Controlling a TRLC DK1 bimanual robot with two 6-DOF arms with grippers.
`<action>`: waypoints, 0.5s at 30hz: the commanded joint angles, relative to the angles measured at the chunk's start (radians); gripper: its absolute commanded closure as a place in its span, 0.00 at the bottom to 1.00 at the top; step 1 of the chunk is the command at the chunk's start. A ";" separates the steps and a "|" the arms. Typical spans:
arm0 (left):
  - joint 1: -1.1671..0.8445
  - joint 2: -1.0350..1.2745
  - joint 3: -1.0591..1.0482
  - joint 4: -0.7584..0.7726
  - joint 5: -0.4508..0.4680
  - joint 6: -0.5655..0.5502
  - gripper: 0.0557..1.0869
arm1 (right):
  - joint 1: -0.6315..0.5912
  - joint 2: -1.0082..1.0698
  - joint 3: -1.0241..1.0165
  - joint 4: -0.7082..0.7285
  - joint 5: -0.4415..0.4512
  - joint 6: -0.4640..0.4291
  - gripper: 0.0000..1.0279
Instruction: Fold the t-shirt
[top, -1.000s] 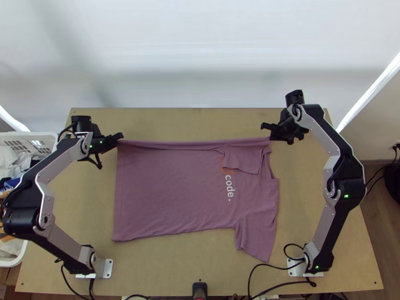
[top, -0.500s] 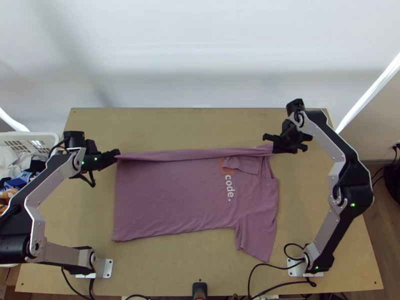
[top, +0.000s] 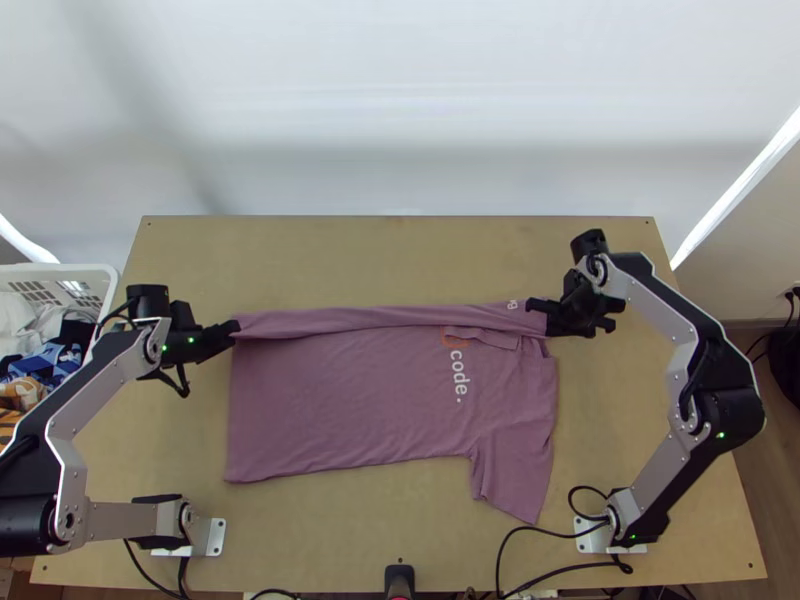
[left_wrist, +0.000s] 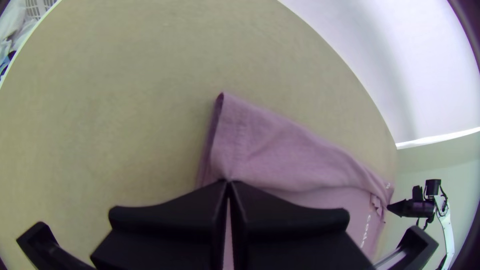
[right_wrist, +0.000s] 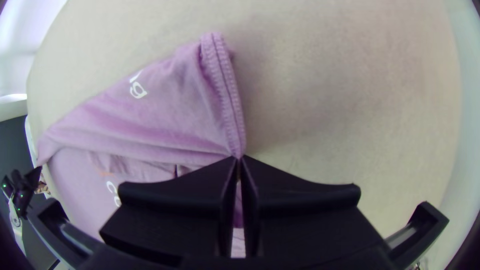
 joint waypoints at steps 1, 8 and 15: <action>0.007 -0.047 -0.060 -0.010 0.016 0.041 0.96 | 0.013 -0.057 -0.069 0.053 0.054 -0.007 0.97; 0.036 -0.284 -0.128 -0.025 0.074 0.070 0.35 | 0.016 -0.217 -0.152 0.065 0.084 -0.005 0.28; 0.102 -0.385 -0.134 -0.077 0.099 0.096 0.07 | 0.050 -0.516 -0.269 -0.024 0.083 -0.001 0.12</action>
